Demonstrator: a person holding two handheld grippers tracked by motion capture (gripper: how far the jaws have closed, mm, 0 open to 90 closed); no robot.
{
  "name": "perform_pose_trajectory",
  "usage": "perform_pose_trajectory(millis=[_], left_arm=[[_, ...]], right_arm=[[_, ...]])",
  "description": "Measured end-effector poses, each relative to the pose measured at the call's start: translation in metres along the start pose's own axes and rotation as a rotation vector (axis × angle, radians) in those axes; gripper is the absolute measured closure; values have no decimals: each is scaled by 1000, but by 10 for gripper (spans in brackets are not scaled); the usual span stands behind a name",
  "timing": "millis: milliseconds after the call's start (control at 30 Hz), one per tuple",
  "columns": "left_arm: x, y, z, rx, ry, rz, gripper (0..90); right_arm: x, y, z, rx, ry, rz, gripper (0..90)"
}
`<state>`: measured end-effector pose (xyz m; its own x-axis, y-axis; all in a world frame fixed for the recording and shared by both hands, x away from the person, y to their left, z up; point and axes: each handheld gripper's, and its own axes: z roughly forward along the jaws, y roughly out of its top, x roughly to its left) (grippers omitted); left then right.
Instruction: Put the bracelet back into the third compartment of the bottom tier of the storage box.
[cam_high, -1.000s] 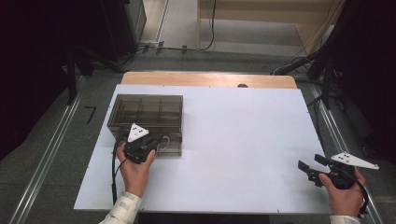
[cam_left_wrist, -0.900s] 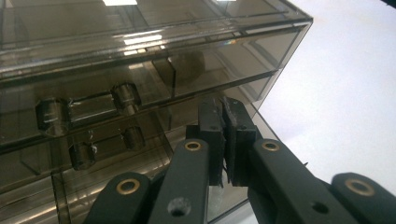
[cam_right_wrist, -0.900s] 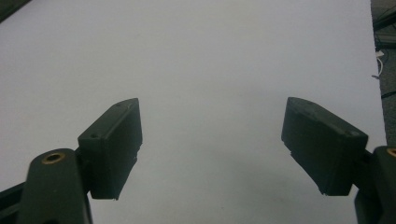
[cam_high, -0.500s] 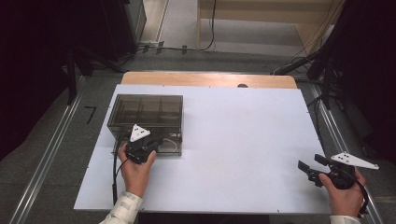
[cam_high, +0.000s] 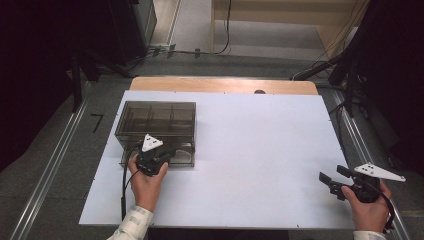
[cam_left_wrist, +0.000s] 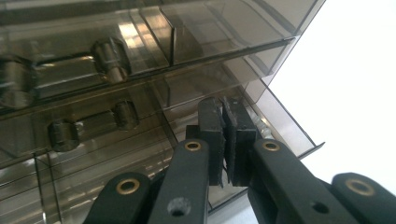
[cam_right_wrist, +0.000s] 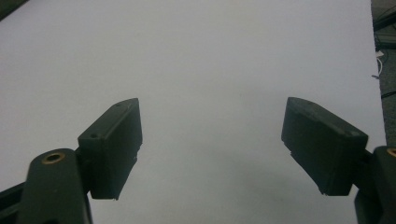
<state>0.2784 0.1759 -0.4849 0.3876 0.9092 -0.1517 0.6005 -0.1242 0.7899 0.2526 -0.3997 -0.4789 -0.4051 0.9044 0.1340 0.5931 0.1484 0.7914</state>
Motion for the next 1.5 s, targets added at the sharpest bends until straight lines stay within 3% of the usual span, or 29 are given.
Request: perform_pose_trajectory(millis=[533,733,933,1200,1500], left_arm=[[-1,-3,5,31,9,13,876],[1,-5,6,26,9,-5,843],[1,-5,4,7,10,-14,776],[0,-4,-2,-17,-2,-23,760],[1,-6,-11,-45,11,-31,690]], right_arm=[[0,0,0,5,0,-2,186],[0,0,0,6,-1,-2,186],[1,0,1,7,-1,-3,186],[0,0,0,7,-4,-4,186],[0,0,0,6,-5,-5,186]])
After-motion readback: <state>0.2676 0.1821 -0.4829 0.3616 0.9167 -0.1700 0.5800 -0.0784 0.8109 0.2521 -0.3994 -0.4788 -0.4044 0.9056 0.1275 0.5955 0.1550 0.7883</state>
